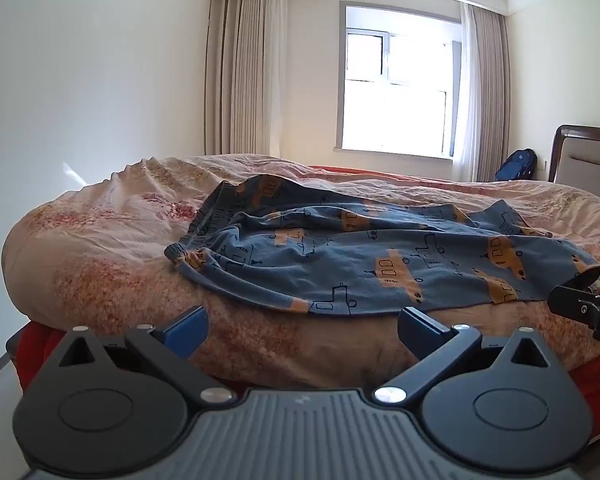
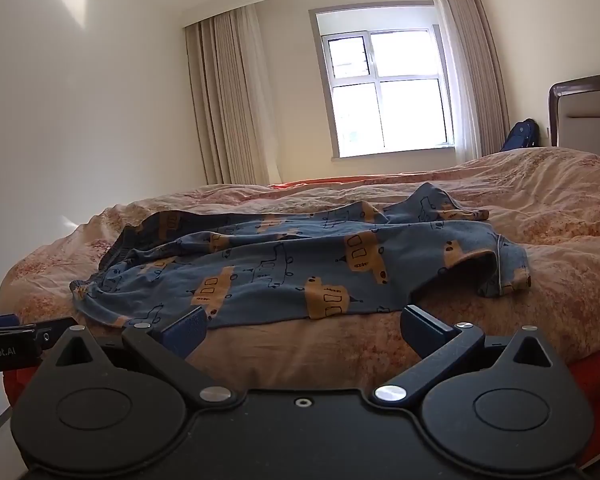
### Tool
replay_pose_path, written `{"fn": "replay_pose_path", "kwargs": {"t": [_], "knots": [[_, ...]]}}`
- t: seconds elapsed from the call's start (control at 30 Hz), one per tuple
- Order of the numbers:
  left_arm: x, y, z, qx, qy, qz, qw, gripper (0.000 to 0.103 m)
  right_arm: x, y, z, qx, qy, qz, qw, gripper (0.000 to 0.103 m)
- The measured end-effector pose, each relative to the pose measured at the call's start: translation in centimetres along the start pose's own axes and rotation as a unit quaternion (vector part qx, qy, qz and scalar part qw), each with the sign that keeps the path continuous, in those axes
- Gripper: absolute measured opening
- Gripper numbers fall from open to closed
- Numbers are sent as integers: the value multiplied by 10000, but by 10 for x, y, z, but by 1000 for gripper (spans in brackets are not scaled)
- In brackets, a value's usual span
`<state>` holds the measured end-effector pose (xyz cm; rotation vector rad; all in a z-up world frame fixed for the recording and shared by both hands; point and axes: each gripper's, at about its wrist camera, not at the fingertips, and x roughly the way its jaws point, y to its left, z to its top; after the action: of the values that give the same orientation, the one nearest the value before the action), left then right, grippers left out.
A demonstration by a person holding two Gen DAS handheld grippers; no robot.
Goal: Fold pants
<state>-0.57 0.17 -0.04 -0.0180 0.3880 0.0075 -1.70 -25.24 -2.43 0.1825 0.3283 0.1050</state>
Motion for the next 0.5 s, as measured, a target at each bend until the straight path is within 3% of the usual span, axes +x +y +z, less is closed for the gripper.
{"fn": "replay_pose_path", "kwargs": {"t": [0.5], "knots": [[0, -4, -4, 62, -5, -20, 10000, 103, 1, 1, -2, 95, 69, 30, 9999, 103]]}}
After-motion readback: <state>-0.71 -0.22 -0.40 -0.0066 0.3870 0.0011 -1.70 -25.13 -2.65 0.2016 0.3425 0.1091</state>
